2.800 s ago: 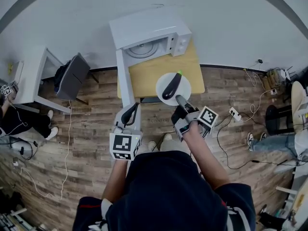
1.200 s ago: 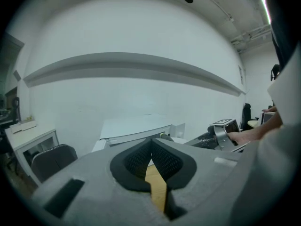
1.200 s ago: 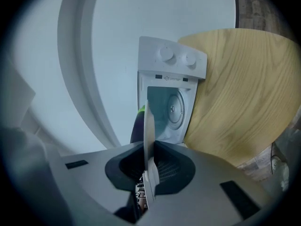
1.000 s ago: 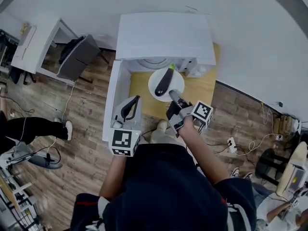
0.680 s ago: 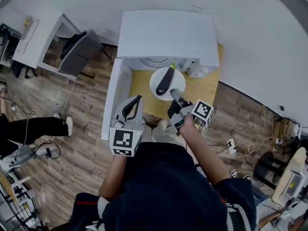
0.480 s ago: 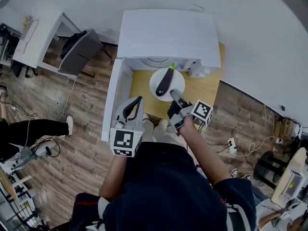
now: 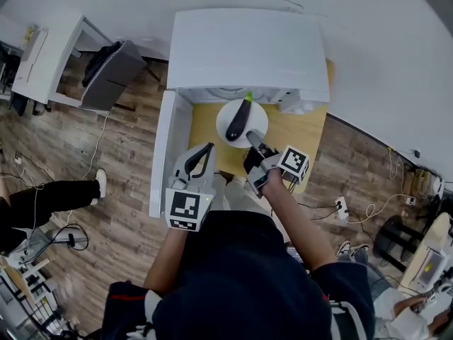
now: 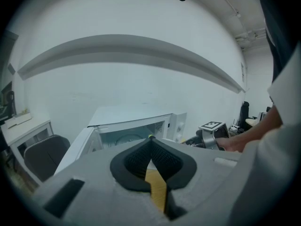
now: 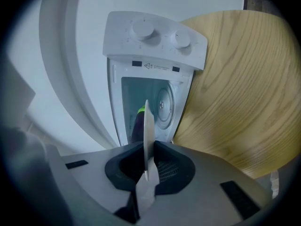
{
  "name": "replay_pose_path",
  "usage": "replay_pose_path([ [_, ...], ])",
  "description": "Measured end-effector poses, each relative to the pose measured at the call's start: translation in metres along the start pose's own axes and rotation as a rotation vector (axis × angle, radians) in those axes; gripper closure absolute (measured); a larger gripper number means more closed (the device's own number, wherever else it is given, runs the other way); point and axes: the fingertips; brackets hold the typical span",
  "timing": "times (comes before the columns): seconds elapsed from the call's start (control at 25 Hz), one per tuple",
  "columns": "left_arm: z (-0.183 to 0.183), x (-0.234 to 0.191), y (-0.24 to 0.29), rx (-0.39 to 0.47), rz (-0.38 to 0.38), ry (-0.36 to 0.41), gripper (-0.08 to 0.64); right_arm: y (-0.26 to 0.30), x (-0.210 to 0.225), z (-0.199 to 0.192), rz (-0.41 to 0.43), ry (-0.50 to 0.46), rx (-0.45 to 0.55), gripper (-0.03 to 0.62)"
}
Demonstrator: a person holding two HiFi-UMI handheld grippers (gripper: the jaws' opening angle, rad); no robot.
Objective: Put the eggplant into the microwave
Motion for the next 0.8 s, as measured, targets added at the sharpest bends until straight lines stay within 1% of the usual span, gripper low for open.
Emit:
replay_pose_path([
  [0.16, -0.010, 0.003, 0.008, -0.030, -0.027, -0.001, 0.545, 0.010, 0.010, 0.004, 0.007, 0.003, 0.000, 0.565],
  [0.28, -0.015, 0.004, 0.014, -0.049, -0.041, 0.005, 0.545, 0.015, 0.022, 0.009, -0.026, 0.002, 0.000, 0.565],
  [0.44, -0.021, 0.002, 0.021, -0.071, -0.050, 0.005, 0.545, 0.025, 0.034, 0.019, -0.017, 0.008, 0.008, 0.565],
  [0.52, -0.025, 0.000, 0.025, -0.084, -0.053, 0.005, 0.545, 0.029, 0.041, 0.024, -0.028, 0.006, 0.009, 0.565],
  [0.64, -0.032, -0.002, 0.031, -0.103, -0.055, 0.010, 0.545, 0.038, 0.047, 0.031, -0.007, 0.011, 0.011, 0.565],
  [0.8, -0.039, -0.001, 0.038, -0.120, -0.066, 0.006, 0.545, 0.044, 0.059, 0.036, -0.027, 0.009, 0.007, 0.565],
])
Point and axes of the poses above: the fingertips, and each gripper's own axes: y forward along the fingers, x to its right, z out of its top, and after that the axes turned 14 degrees about z, right-handed
